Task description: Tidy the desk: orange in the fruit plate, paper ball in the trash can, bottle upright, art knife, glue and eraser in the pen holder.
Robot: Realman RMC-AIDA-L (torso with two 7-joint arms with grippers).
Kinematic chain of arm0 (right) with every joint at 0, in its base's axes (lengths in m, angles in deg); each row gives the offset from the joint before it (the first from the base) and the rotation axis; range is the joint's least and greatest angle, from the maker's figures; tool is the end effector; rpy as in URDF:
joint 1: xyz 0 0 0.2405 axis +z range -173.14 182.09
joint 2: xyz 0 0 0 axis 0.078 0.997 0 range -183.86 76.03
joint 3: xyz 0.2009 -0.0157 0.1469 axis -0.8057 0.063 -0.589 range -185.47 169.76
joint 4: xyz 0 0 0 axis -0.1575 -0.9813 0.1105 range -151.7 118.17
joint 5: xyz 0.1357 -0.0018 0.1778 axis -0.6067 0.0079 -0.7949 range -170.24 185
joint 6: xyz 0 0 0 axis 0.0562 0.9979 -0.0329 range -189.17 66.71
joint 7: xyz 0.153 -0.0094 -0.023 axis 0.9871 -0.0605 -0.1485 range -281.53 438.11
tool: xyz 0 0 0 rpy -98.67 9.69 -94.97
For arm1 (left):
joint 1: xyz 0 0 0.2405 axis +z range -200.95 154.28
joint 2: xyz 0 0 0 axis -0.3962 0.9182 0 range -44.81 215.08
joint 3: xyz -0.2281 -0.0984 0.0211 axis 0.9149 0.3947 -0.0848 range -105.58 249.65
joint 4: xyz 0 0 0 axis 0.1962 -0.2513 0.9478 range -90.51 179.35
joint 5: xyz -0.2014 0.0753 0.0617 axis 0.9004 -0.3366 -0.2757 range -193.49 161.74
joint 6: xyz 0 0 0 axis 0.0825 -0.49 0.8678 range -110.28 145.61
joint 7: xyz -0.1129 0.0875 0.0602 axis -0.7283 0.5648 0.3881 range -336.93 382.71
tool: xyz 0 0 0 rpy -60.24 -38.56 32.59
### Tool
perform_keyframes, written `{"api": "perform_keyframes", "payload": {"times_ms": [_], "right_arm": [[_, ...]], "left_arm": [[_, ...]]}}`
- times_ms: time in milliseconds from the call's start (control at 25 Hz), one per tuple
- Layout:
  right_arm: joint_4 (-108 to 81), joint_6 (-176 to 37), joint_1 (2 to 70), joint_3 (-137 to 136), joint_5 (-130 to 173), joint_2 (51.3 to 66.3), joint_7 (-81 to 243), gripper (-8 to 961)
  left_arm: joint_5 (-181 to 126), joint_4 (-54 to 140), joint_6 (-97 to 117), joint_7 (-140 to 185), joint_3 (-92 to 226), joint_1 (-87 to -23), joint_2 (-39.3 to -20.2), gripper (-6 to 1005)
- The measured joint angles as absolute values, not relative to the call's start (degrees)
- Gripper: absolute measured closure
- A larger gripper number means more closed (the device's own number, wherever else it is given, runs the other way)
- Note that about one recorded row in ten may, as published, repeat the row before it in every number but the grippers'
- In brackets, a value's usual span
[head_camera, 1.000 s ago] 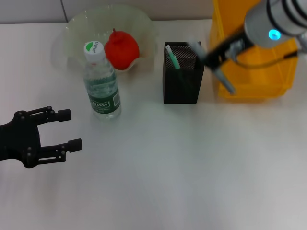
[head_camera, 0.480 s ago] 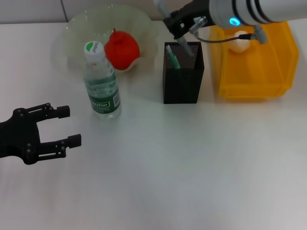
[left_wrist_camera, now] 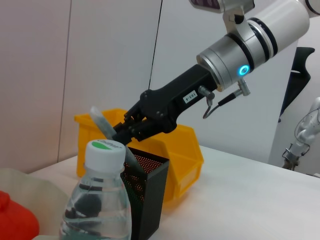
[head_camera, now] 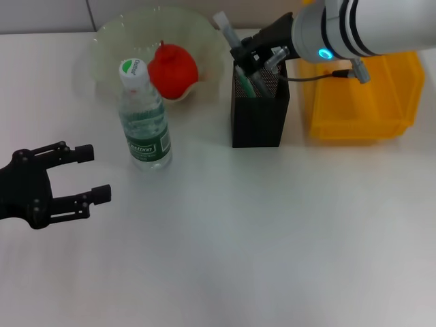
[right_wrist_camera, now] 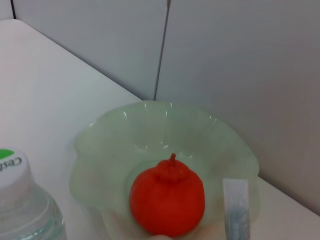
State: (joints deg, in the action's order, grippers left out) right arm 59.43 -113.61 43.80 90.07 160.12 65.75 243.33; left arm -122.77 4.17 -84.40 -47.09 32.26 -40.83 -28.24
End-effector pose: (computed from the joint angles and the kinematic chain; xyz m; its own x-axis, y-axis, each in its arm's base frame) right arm 0.0809 0.4187 -0.0552 0.8949 -0.4217 -0.1460 -0.4157 -0.6686 -0.6165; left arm -0.3112 0.2754 0.0507 0.7929 0.2407 0.5598 0.4038 -0.8955 -0.1869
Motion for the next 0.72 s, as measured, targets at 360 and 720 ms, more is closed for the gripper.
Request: {"api": "perform_keyframes", "payload": {"times_ms": [360, 720], "right_arm": [[62.36, -111.87, 38.53, 88.38, 153.14, 65.35, 238.15, 535], [59.66, -123.10, 30.25, 72.79, 119.67, 65.25, 198.05, 350]], "left_arm": [[-122.74, 4.59, -83.30, -46.67, 33.58, -41.07, -28.29, 201], [-122.64, 6.20, -84.82, -46.49, 35.42, -42.25, -28.07, 201]]}}
